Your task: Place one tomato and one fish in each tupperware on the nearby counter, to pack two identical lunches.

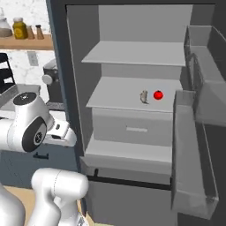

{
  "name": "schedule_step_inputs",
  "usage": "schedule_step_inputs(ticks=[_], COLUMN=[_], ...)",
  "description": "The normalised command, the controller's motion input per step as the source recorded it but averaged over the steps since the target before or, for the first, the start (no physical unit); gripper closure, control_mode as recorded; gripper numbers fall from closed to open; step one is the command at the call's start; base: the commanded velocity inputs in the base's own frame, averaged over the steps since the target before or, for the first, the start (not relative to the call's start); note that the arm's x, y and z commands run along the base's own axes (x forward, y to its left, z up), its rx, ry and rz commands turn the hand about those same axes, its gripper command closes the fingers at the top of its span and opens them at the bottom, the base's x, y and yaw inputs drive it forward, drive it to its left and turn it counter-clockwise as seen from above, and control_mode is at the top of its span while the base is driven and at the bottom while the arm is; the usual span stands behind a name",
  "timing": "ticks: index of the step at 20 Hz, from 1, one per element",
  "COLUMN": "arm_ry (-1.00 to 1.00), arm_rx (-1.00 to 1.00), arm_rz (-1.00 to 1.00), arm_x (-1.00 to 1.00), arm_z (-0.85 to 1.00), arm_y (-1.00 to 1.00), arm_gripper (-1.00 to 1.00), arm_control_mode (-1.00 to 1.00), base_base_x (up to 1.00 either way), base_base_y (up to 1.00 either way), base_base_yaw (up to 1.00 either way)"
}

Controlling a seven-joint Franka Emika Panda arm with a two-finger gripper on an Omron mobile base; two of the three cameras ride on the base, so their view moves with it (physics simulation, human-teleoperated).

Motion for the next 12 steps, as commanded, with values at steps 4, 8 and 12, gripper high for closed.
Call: schedule_step_inputs(ticks=[4, 8, 12], arm_ry=[0.00, 0.00, 0.00], arm_rx=[0.00, 0.00, 0.00], arm_rz=[0.00, 0.00, 0.00], arm_x=[0.00, 0.00, 0.00], arm_z=[0.00, 0.00, 0.00], arm_y=[0.00, 0.00, 0.00], arm_gripper=[-1.00, -1.00, -1.00], arm_control_mode=[1.00, 1.00, 1.00], base_base_x=[0.55, 0.64, 0.66], base_base_y=[-0.58, -0.02, -0.11], base_base_yaw=[-0.37, -0.34, -0.08])
